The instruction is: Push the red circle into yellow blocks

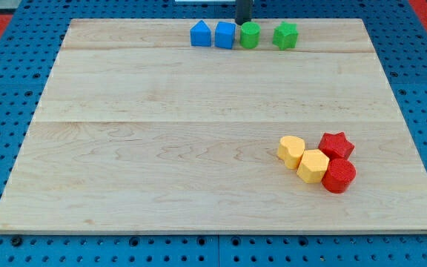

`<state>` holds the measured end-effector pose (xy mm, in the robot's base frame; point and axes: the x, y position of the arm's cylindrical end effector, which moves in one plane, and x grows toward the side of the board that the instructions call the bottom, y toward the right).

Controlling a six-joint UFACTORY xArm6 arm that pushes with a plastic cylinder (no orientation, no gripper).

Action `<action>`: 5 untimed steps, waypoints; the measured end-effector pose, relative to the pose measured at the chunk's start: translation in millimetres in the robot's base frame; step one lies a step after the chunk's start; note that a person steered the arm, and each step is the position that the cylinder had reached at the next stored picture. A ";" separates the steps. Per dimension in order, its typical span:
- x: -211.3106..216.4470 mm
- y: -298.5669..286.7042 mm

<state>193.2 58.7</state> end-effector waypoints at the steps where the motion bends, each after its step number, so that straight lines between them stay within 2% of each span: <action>1: -1.2 4.6; 3: 11.6 136.4; 4: 78.6 171.1; 5: 174.3 185.9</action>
<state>367.5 244.6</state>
